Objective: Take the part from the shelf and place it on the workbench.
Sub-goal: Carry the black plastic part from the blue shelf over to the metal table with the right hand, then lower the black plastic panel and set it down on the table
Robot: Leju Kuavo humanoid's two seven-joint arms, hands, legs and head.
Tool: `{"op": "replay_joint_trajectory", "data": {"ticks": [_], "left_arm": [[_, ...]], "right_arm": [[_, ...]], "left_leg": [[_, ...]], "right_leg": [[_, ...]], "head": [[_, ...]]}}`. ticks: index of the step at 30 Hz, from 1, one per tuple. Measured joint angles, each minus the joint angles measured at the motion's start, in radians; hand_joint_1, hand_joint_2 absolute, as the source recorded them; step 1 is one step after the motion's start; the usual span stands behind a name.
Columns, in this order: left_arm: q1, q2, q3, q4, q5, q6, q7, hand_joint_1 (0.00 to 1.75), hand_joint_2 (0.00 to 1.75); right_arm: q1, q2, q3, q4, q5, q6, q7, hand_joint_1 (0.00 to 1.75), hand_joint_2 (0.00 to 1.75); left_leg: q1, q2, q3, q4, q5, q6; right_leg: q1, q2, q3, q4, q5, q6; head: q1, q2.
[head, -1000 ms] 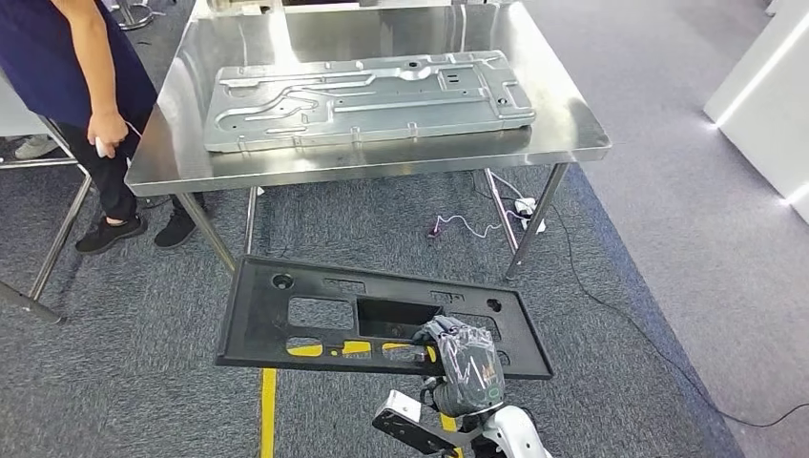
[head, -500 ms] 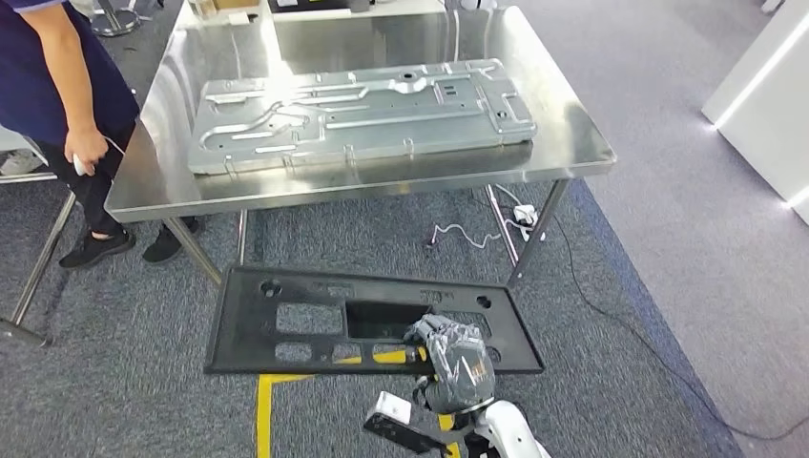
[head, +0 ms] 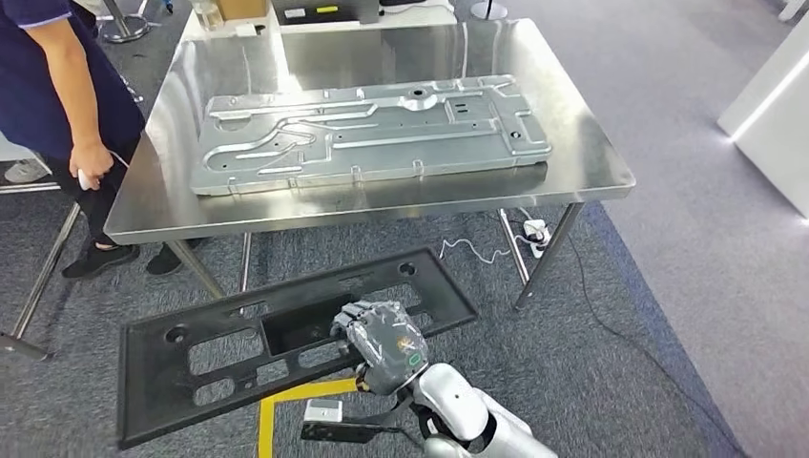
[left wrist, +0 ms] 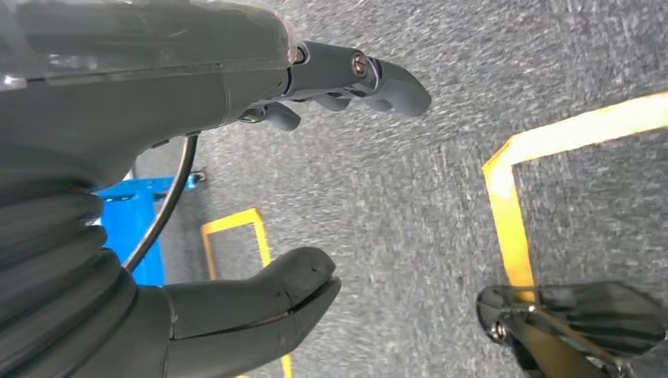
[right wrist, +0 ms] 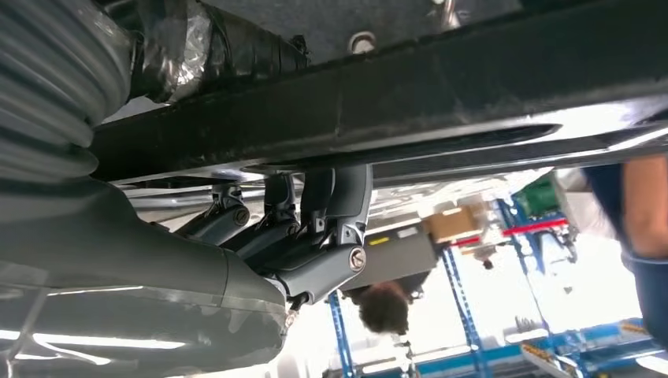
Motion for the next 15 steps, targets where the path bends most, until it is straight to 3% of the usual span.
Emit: {"op": "replay_joint_trajectory", "data": {"ticks": [2,3,5,7,8,9,10,12,13,14,15], "left_arm": [[0.000,0.001,-0.001,0.000,0.003,-0.001,0.001,0.00,1.75],[0.000,0.001,-0.001,0.000,0.005,-0.001,0.001,0.00,1.75],[-0.001,0.001,-0.001,0.000,0.006,-0.002,0.000,0.00,1.75],[0.001,0.002,-0.001,0.000,0.007,-0.003,-0.001,0.00,1.75],[0.003,0.002,-0.001,0.000,0.008,-0.003,-0.001,0.00,1.75],[0.006,0.002,-0.001,0.000,0.008,-0.003,-0.001,0.00,1.75],[0.009,0.003,0.000,0.000,0.010,-0.004,-0.001,0.00,1.75],[0.012,0.004,0.000,0.000,0.014,-0.005,-0.001,0.00,1.75],[0.013,0.005,0.000,0.000,0.015,-0.005,-0.001,0.00,1.75],[0.014,0.006,0.000,0.000,0.017,-0.005,-0.002,0.00,1.75],[0.015,0.007,0.000,0.000,0.019,-0.005,-0.002,0.00,1.75]], "right_arm": [[-0.017,0.000,0.005,0.002,-0.002,0.001,0.007,1.75,1.75],[-0.026,0.000,0.006,0.002,-0.003,0.001,0.008,1.75,1.75],[-0.039,-0.002,0.008,0.002,-0.004,0.001,0.009,1.75,1.75],[-0.043,-0.004,0.011,0.002,-0.005,0.001,0.009,1.75,1.75],[-0.042,-0.007,0.013,0.002,-0.005,0.001,0.010,1.75,1.75],[-0.042,-0.009,0.013,0.002,-0.006,0.001,0.011,1.75,1.75],[-0.043,-0.011,0.014,0.002,-0.007,0.001,0.014,1.75,1.75],[-0.043,-0.015,0.014,0.000,-0.010,0.001,0.021,1.75,1.75],[-0.044,-0.018,0.014,-0.002,-0.010,0.001,0.024,1.75,1.75],[-0.044,-0.021,0.014,-0.006,-0.010,0.000,0.026,1.75,1.75],[-0.043,-0.027,0.014,-0.012,-0.010,-0.001,0.029,1.75,1.75]], "left_leg": [[0.001,0.002,0.003,0.022,0.002,-0.011],[0.002,0.003,-0.015,0.057,0.000,-0.014],[0.002,0.003,-0.089,0.175,-0.031,-0.018],[0.001,0.003,-0.176,0.279,-0.088,-0.020],[0.000,0.003,-0.205,0.295,-0.103,-0.017],[-0.001,0.003,-0.220,0.280,-0.096,-0.012],[-0.003,0.003,-0.221,0.235,-0.062,-0.006],[-0.010,0.003,-0.207,0.118,0.048,0.007],[-0.014,0.002,-0.200,0.080,0.086,0.012],[-0.018,0.000,-0.196,0.060,0.109,0.016],[-0.020,-0.001,-0.192,0.057,0.110,0.020]], "right_leg": [[-0.003,0.004,0.020,-0.009,0.004,-0.019],[-0.004,0.005,0.031,-0.013,0.000,-0.027],[-0.001,0.006,0.049,-0.017,-0.011,-0.039],[0.003,0.009,0.067,-0.018,-0.029,-0.043],[0.006,0.011,0.079,-0.018,-0.038,-0.044],[0.008,0.014,0.093,-0.018,-0.049,-0.045],[0.009,0.016,0.108,-0.018,-0.060,-0.044],[0.013,0.018,0.133,-0.017,-0.082,-0.039],[0.014,0.019,0.140,-0.017,-0.092,-0.034],[0.014,0.021,0.147,-0.017,-0.099,-0.028],[0.015,0.023,0.153,-0.012,-0.100,-0.021]], "head": [[0.001,0.000],[0.000,0.000],[0.000,0.000],[0.000,0.000],[0.000,0.000],[0.000,0.000],[0.000,0.000],[0.000,0.000],[0.000,0.000],[0.000,0.000],[0.001,0.000]]}}
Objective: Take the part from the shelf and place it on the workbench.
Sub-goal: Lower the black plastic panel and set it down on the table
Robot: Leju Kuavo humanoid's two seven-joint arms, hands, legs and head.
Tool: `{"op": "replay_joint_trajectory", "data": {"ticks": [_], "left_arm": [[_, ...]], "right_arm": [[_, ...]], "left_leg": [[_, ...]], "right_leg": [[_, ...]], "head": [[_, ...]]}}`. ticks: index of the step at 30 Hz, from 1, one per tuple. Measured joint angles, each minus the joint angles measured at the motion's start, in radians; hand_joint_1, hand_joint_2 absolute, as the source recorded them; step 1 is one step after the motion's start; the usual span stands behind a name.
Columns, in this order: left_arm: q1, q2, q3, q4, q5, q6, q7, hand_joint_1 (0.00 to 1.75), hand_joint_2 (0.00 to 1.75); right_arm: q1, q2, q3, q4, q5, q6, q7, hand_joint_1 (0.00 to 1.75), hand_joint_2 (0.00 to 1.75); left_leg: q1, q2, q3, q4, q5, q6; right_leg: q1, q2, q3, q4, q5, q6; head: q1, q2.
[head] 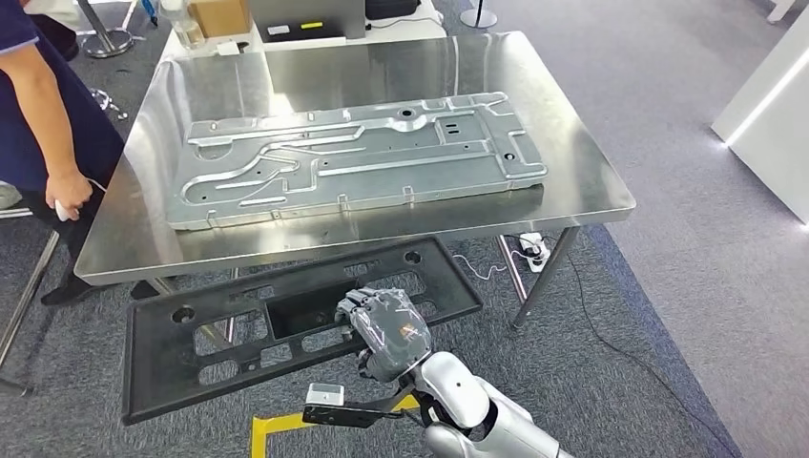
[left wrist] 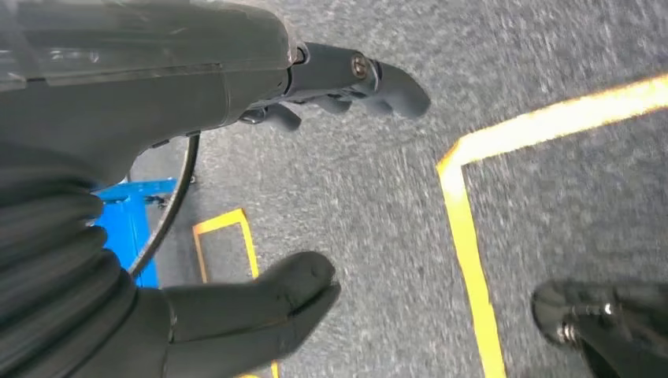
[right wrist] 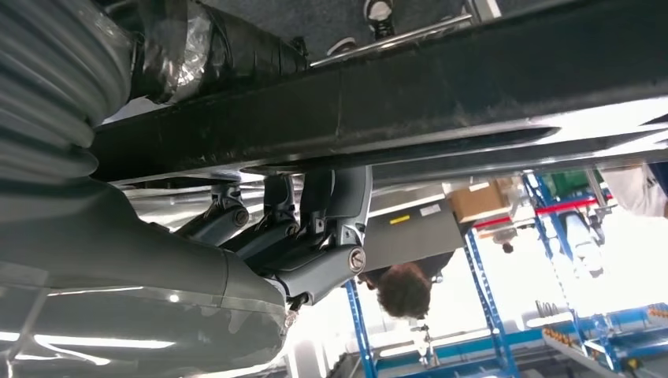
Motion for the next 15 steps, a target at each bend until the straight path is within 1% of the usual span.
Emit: {"op": "replay_joint_trajectory", "data": {"ticks": [2,3,4,5,7,8,9,10,12,13,14,15], "left_arm": [[0.001,0.000,0.001,0.000,0.003,0.000,0.000,0.00,1.75],[0.001,0.000,0.001,0.000,0.004,0.000,0.000,0.00,1.75],[0.001,0.000,0.002,0.000,0.005,0.001,0.000,0.00,1.75],[0.001,0.000,0.003,0.000,0.005,0.002,0.000,0.00,1.75],[0.001,0.000,0.006,0.000,0.006,0.003,0.000,0.00,1.75],[0.003,0.000,0.007,0.000,0.006,0.003,0.000,0.00,1.75],[0.005,0.000,0.009,0.000,0.006,0.004,0.000,0.00,1.75],[0.006,0.000,0.010,0.000,0.006,0.004,0.000,0.00,1.75],[0.006,0.000,0.012,0.000,0.006,0.004,0.000,0.00,1.75],[0.004,-0.001,0.013,0.001,0.005,0.004,-0.001,0.00,1.75],[0.002,-0.001,0.014,0.001,0.005,0.004,-0.001,0.00,1.75],[0.000,-0.001,0.014,0.002,0.004,0.003,-0.001,0.00,1.75]], "right_arm": [[0.003,-0.015,-0.002,-0.019,-0.001,-0.001,0.009,1.75,1.75],[0.005,-0.026,-0.007,-0.030,-0.002,-0.002,0.015,1.75,1.75],[0.007,-0.038,-0.017,-0.043,-0.004,-0.002,0.020,1.75,1.75],[0.010,-0.050,-0.030,-0.053,-0.006,-0.002,0.023,1.75,1.75],[0.019,-0.072,-0.061,-0.070,-0.010,-0.001,0.026,1.75,1.75],[0.024,-0.081,-0.072,-0.074,-0.010,-0.001,0.027,1.75,1.75],[0.029,-0.089,-0.082,-0.077,-0.010,-0.001,0.027,1.75,1.75],[0.033,-0.097,-0.089,-0.080,-0.009,0.000,0.029,1.75,1.75],[0.042,-0.112,-0.105,-0.087,-0.005,0.004,0.032,1.75,1.75],[0.045,-0.121,-0.117,-0.089,-0.004,0.011,0.033,1.75,1.75],[0.047,-0.129,-0.132,-0.089,-0.005,0.020,0.033,1.75,1.75],[0.049,-0.138,-0.150,-0.089,-0.006,0.030,0.031,1.75,1.75]], "left_leg": [[0.003,-0.001,0.020,-0.012,0.003,0.010],[0.005,-0.002,0.031,-0.017,0.000,0.015],[0.007,-0.002,0.041,-0.022,-0.003,0.019],[0.007,-0.002,0.049,-0.025,-0.007,0.023],[0.007,-0.003,0.060,-0.026,-0.020,0.027],[0.007,-0.004,0.069,-0.026,-0.029,0.027],[0.007,-0.004,0.080,-0.026,-0.039,0.025],[0.007,-0.004,0.094,-0.026,-0.049,0.023],[0.007,-0.003,0.118,-0.026,-0.070,0.018],[0.007,-0.004,0.126,-0.027,-0.079,0.014],[0.006,-0.006,0.130,-0.030,-0.086,0.009],[0.005,-0.007,0.138,-0.030,-0.089,0.003]], "right_leg": [[0.000,0.000,0.004,0.019,0.002,0.012],[-0.001,-0.001,-0.006,0.044,0.001,0.017],[-0.002,-0.002,-0.027,0.083,-0.008,0.023],[-0.005,-0.004,-0.063,0.138,-0.026,0.030],[-0.010,-0.006,-0.149,0.244,-0.077,0.041],[-0.012,-0.006,-0.182,0.268,-0.093,0.043],[-0.012,-0.008,-0.198,0.258,-0.089,0.043],[-0.013,-0.009,-0.201,0.220,-0.062,0.041],[-0.010,-0.012,-0.183,0.098,0.044,0.031],[-0.007,-0.014,-0.176,0.053,0.081,0.025],[-0.003,-0.016,-0.172,0.027,0.107,0.018],[0.000,-0.016,-0.170,0.019,0.111,0.012]], "head": [[0.000,0.000],[0.000,0.000],[0.000,0.000],[0.000,0.000],[0.000,0.000],[0.000,0.000],[0.000,0.000],[0.000,0.000],[-0.001,0.000],[0.000,0.000],[0.000,0.000],[0.001,0.000]]}}
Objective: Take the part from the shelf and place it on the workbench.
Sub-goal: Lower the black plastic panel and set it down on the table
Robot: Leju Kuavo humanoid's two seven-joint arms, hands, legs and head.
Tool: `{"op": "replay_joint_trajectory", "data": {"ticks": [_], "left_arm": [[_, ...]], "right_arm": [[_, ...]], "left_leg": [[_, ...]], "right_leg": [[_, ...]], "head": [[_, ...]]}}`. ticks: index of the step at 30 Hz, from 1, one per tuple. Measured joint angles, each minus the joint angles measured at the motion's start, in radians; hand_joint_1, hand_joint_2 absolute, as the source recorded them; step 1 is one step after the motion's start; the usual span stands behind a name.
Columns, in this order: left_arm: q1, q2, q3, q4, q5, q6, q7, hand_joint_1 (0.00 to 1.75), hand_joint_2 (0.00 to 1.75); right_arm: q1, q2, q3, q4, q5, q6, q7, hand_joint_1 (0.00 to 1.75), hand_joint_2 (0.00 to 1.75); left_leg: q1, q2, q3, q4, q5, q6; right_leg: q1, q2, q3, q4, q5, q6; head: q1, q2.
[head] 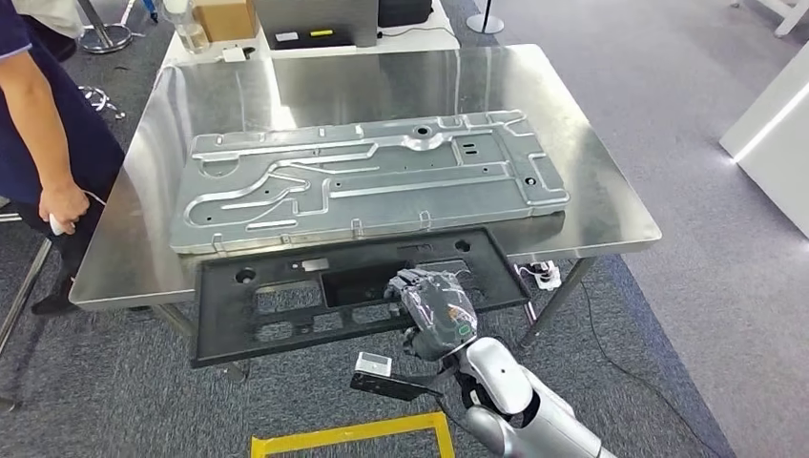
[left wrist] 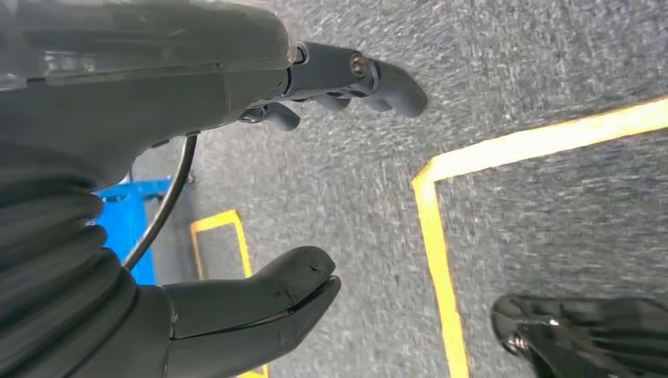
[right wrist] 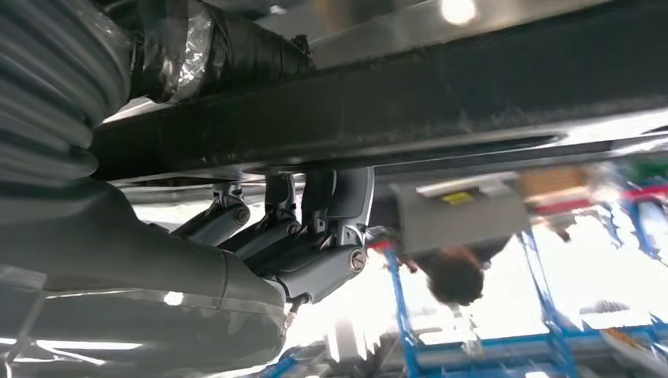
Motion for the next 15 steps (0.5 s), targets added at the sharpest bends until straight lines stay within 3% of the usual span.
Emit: {"op": "replay_joint_trajectory", "data": {"ticks": [2,4,7,9,10,11,13,14,15], "left_arm": [[0.000,0.001,0.000,0.000,-0.003,-0.001,-0.001,0.00,1.75],[-0.001,0.002,0.000,0.000,-0.005,-0.004,-0.002,0.00,1.75],[-0.005,0.003,0.000,0.000,-0.006,-0.007,-0.003,0.00,1.75],[-0.005,0.004,0.000,0.000,-0.008,-0.008,-0.003,0.00,1.75],[-0.004,0.004,0.000,0.000,-0.008,-0.008,-0.003,0.00,1.75],[-0.002,0.004,0.000,0.000,-0.009,-0.009,-0.003,0.00,1.75],[0.003,0.006,0.001,0.000,-0.010,-0.010,-0.002,0.00,1.75],[0.003,0.006,0.001,0.000,-0.010,-0.010,-0.002,0.00,1.75],[0.003,0.007,0.001,0.000,-0.010,-0.010,-0.002,0.00,1.75]], "right_arm": [[0.001,-0.016,-0.041,0.004,-0.001,0.020,-0.004,1.75,1.75],[-0.004,-0.028,-0.080,0.013,-0.001,0.033,-0.007,1.75,1.75],[-0.015,-0.038,-0.111,0.035,0.003,0.054,-0.015,1.75,1.75],[-0.018,-0.043,-0.120,0.061,0.010,0.073,-0.020,1.75,1.75],[-0.021,-0.045,-0.124,0.075,0.013,0.080,-0.021,1.75,1.75],[-0.024,-0.047,-0.127,0.088,0.016,0.085,-0.022,1.75,1.75],[-0.035,-0.050,-0.133,0.113,0.018,0.091,-0.022,1.75,1.75],[-0.039,-0.050,-0.135,0.123,0.018,0.093,-0.022,1.75,1.75],[-0.043,-0.051,-0.137,0.131,0.018,0.094,-0.023,1.75,1.75]], "left_leg": [[-0.002,0.000,0.008,0.007,0.001,-0.011],[-0.002,0.002,-0.012,0.067,-0.001,-0.017],[0.001,0.003,-0.126,0.229,-0.062,-0.023],[0.001,0.003,-0.181,0.259,-0.093,-0.027],[0.001,0.003,-0.188,0.228,-0.079,-0.026],[0.001,0.004,-0.185,0.173,-0.038,-0.023],[-0.003,0.004,-0.175,0.064,0.076,-0.013],[-0.006,0.004,-0.171,0.035,0.115,-0.008],[-0.009,0.004,-0.170,0.023,0.132,-0.003]], "right_leg": [[-0.003,0.000,0.022,-0.013,-0.001,-0.013],[-0.009,0.001,0.051,-0.025,-0.010,-0.025],[-0.010,0.003,0.084,-0.029,-0.036,-0.033],[-0.010,0.005,0.110,-0.029,-0.059,-0.032],[-0.010,0.006,0.127,-0.029,-0.071,-0.030],[-0.010,0.006,0.143,-0.029,-0.085,-0.028],[-0.009,0.008,0.167,-0.029,-0.110,-0.020],[-0.009,0.009,0.173,-0.031,-0.119,-0.014],[-0.009,0.010,0.178,-0.032,-0.124,-0.007]], "head": [[0.001,0.000],[0.001,0.000],[0.000,0.000],[0.000,0.000],[0.000,0.000],[0.000,0.000],[0.000,0.000],[0.001,0.000],[0.001,0.000]]}}
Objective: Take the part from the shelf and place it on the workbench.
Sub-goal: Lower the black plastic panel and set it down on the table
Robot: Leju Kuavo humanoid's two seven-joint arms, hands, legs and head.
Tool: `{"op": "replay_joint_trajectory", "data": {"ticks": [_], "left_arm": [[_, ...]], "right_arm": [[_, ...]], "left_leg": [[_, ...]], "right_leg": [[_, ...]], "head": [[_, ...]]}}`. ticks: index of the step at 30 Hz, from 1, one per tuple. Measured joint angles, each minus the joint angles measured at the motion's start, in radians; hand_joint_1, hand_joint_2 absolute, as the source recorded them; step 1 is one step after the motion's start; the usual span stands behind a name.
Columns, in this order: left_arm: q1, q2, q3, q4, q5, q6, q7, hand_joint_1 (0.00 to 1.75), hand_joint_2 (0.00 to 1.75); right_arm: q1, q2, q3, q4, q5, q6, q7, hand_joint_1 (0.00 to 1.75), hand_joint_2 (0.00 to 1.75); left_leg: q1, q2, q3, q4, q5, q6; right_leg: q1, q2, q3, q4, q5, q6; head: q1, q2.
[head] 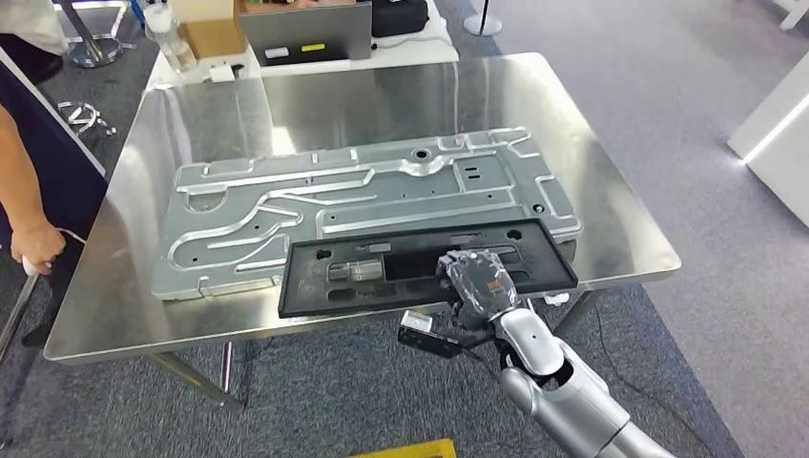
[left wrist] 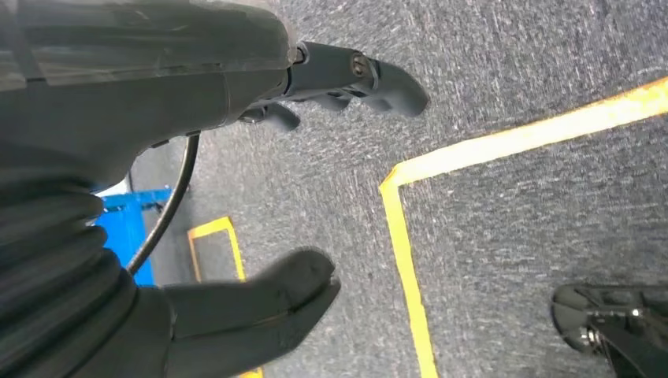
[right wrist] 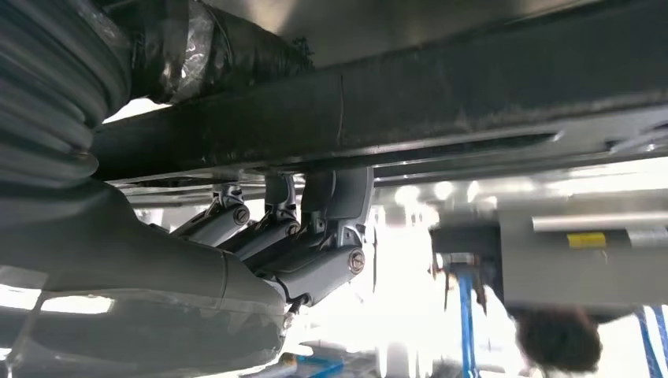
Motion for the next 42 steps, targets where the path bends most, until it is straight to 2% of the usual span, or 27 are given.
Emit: {"op": "replay_joint_trajectory", "data": {"ticks": [3,5,6,8,9,10,11,14,15,16,18,20,21,23,24,25,26,27,28,30,32,35,38,39,40,41,42], "left_arm": [[-0.003,0.000,0.000,0.000,0.000,0.000,0.000,0.00,1.75],[-0.005,0.000,0.000,0.000,0.000,0.000,0.000,0.00,1.75],[-0.006,0.000,0.000,0.000,-0.001,0.000,0.000,0.00,1.75],[-0.006,0.000,0.000,0.000,-0.004,0.000,0.000,0.00,1.75],[-0.006,0.000,0.000,0.000,-0.005,0.000,0.000,0.00,1.75],[-0.006,0.000,0.000,0.000,-0.006,0.000,0.000,0.00,1.75],[-0.006,0.000,0.000,0.000,-0.007,-0.001,0.000,0.00,1.75],[-0.010,0.000,0.000,0.001,-0.008,-0.002,0.000,0.00,1.75],[-0.013,0.000,0.000,0.001,-0.009,-0.003,0.001,0.00,1.75],[-0.015,0.000,0.000,0.002,-0.009,-0.003,0.001,0.00,1.75],[-0.017,0.001,-0.001,0.002,-0.009,-0.003,0.002,0.00,1.75],[-0.021,0.002,-0.001,0.002,-0.009,0.001,0.003,0.00,1.75],[-0.023,0.002,-0.001,0.002,-0.009,0.004,0.003,0.00,1.75],[-0.025,0.003,-0.001,0.002,-0.009,0.012,0.004,0.00,1.75],[-0.025,0.004,-0.001,0.002,-0.009,0.015,0.005,0.00,1.75],[-0.024,0.005,-0.001,0.002,-0.009,0.016,0.006,0.00,1.75],[-0.023,0.005,-0.001,0.002,-0.009,0.018,0.005,0.00,1.75],[-0.022,0.006,-0.001,0.002,-0.009,0.020,0.004,0.00,1.75],[-0.021,0.006,-0.001,0.002,-0.009,0.023,0.003,0.00,1.75],[-0.021,0.007,-0.001,0.002,-0.009,0.037,0.010,0.00,0.87],[-0.020,0.008,-0.001,0.002,-0.009,0.051,0.024,0.00,0.00],[-0.019,0.009,-0.001,0.002,-0.008,0.056,0.030,0.00,0.00],[-0.020,0.010,-0.001,0.002,-0.007,0.055,0.035,0.00,0.00],[-0.020,0.010,-0.001,0.002,-0.007,0.055,0.036,0.00,0.00],[-0.019,0.011,0.000,0.002,-0.006,0.055,0.037,0.00,0.00],[-0.019,0.011,0.000,0.002,-0.006,0.055,0.038,0.00,0.00],[-0.018,0.011,0.000,0.002,-0.006,0.055,0.038,0.00,0.00]], "right_arm": [[-0.007,-0.002,-0.004,0.013,0.001,0.001,0.000,1.75,1.75],[-0.014,-0.003,-0.006,0.019,0.001,0.002,0.000,1.75,1.75],[-0.017,-0.004,-0.007,0.023,0.001,0.003,0.000,1.75,1.75],[-0.022,-0.005,-0.007,0.034,0.001,0.008,-0.002,1.75,1.75],[-0.025,-0.005,-0.007,0.041,0.001,0.012,-0.005,1.75,1.75],[-0.031,-0.005,-0.007,0.049,0.002,0.016,-0.010,1.75,1.75],[-0.040,-0.006,-0.007,0.058,0.002,0.021,-0.014,1.75,1.75],[-0.076,-0.006,-0.006,0.088,0.005,0.041,-0.020,1.75,1.75],[-0.090,-0.007,-0.006,0.098,0.007,0.050,-0.022,1.75,1.75],[-0.106,-0.008,-0.004,0.106,0.009,0.058,-0.027,1.75,1.75],[-0.138,-0.008,0.001,0.117,0.014,0.072,-0.036,1.75,1.75],[-0.172,-0.006,0.008,0.130,0.016,0.083,-0.038,1.75,1.75],[-0.185,-0.005,0.013,0.137,0.015,0.087,-0.037,1.75,1.75],[-0.204,-0.005,0.023,0.149,0.010,0.094,-0.037,1.75,1.75],[-0.208,-0.005,0.029,0.154,0.006,0.096,-0.036,1.31,1.75],[-0.209,-0.004,0.034,0.158,0.003,0.098,-0.036,0.87,1.75],[-0.210,-0.004,0.040,0.162,-0.001,0.100,-0.035,0.44,1.75],[-0.210,-0.004,0.044,0.165,-0.003,0.100,-0.033,0.00,1.75],[-0.211,-0.004,0.047,0.167,-0.006,0.100,-0.032,0.00,1.75],[-0.213,-0.004,0.051,0.172,-0.011,0.101,-0.032,0.00,1.75],[-0.214,-0.004,0.053,0.177,-0.017,0.101,-0.032,0.00,1.75],[-0.213,-0.004,0.054,0.182,-0.025,0.100,-0.031,0.00,1.75],[-0.209,-0.004,0.054,0.190,-0.033,0.099,-0.032,0.00,1.75],[-0.208,-0.004,0.054,0.193,-0.035,0.097,-0.032,0.00,1.75],[-0.207,-0.004,0.054,0.195,-0.035,0.096,-0.032,0.00,1.75],[-0.207,-0.004,0.054,0.196,-0.036,0.095,-0.032,0.00,1.75],[-0.208,-0.004,0.054,0.197,-0.036,0.094,-0.032,0.00,1.75]], "left_leg": [[0.002,-0.001,0.026,-0.020,-0.012,0.017],[0.006,-0.001,0.055,-0.036,-0.022,0.026],[0.006,-0.002,0.068,-0.041,-0.030,0.030],[0.007,-0.004,0.094,-0.044,-0.050,0.031],[0.007,-0.005,0.110,-0.045,-0.062,0.031],[0.007,-0.005,0.129,-0.045,-0.075,0.030],[0.007,-0.006,0.148,-0.045,-0.090,0.027],[0.006,-0.006,0.183,-0.044,-0.126,0.014],[0.006,-0.007,0.190,-0.045,-0.132,0.008],[0.005,-0.007,0.194,-0.042,-0.132,0.002],[0.004,-0.007,0.187,-0.019,-0.121,-0.010],[0.006,-0.004,0.140,0.066,-0.118,-0.017],[0.007,-0.003,0.101,0.125,-0.134,-0.020],[0.008,-0.002,0.025,0.221,-0.195,-0.025],[0.008,-0.002,0.001,0.237,-0.214,-0.027],[0.008,-0.002,-0.008,0.221,-0.207,-0.027],[0.008,-0.002,-0.004,0.179,-0.174,-0.025],[0.008,-0.002,0.009,0.115,-0.118,-0.021],[0.007,-0.001,0.023,0.052,-0.070,-0.017],[0.004,-0.001,0.041,-0.021,-0.026,-0.008],[0.003,-0.001,0.044,-0.027,-0.027,0.001],[0.008,0.000,0.054,-0.035,-0.018,0.015],[0.008,0.000,0.058,-0.037,-0.024,0.026],[0.008,0.000,0.060,-0.037,-0.026,0.027],[0.007,-0.001,0.064,-0.036,-0.030,0.027],[0.006,-0.001,0.070,-0.036,-0.033,0.027],[0.006,-0.001,0.077,-0.036,-0.038,0.025]], "right_leg": [[-0.002,0.000,-0.011,0.038,0.018,0.019],[-0.004,-0.002,-0.073,0.135,0.030,0.030],[-0.006,-0.003,-0.114,0.190,0.018,0.035],[-0.010,-0.003,-0.189,0.262,-0.039,0.044],[-0.012,-0.004,-0.214,0.267,-0.061,0.046],[-0.014,-0.004,-0.227,0.245,-0.061,0.048],[-0.014,-0.004,-0.229,0.199,-0.033,0.048],[-0.008,-0.007,-0.212,0.042,0.138,0.033],[-0.005,-0.008,-0.210,0.021,0.171,0.023],[-0.002,-0.007,-0.208,0.016,0.177,0.014],[-0.005,-0.005,-0.191,0.005,0.175,0.000],[-0.008,-0.005,-0.168,-0.007,0.167,-0.011],[-0.009,-0.007,-0.158,-0.011,0.162,-0.015],[-0.009,-0.009,-0.142,-0.013,0.148,-0.021],[-0.008,-0.008,-0.133,-0.013,0.140,-0.021],[-0.008,-0.008,-0.124,-0.012,0.133,-0.020],[-0.008,-0.007,-0.114,-0.011,0.125,-0.019],[-0.008,-0.006,-0.104,-0.010,0.116,-0.016],[-0.007,-0.007,-0.096,-0.007,0.108,-0.012],[-0.004,-0.007,-0.090,-0.002,0.095,-0.002],[-0.001,-0.005,-0.088,-0.001,0.087,0.008],[-0.004,-0.005,-0.102,0.040,0.052,0.023],[-0.007,-0.006,-0.198,0.222,-0.029,0.034],[-0.009,-0.006,-0.227,0.268,-0.038,0.036],[-0.009,-0.006,-0.240,0.279,-0.026,0.036],[-0.009,-0.006,-0.232,0.250,0.005,0.034],[-0.008,-0.006,-0.206,0.186,0.050,0.029]], "head": [[0.000,0.000],[0.000,0.000],[0.000,0.000],[0.000,0.000],[0.000,0.000],[0.000,0.000],[0.000,0.000],[0.000,0.000],[0.000,0.000],[0.000,0.000],[0.001,0.000],[0.000,0.000],[0.000,0.000],[0.000,0.000],[0.000,0.000],[0.000,0.000],[0.000,0.000],[0.000,0.000],[0.000,0.000],[0.000,0.000],[0.000,0.000],[0.000,0.000],[0.000,0.000],[0.000,0.000],[0.000,0.000],[0.000,0.000],[0.000,0.000]]}}
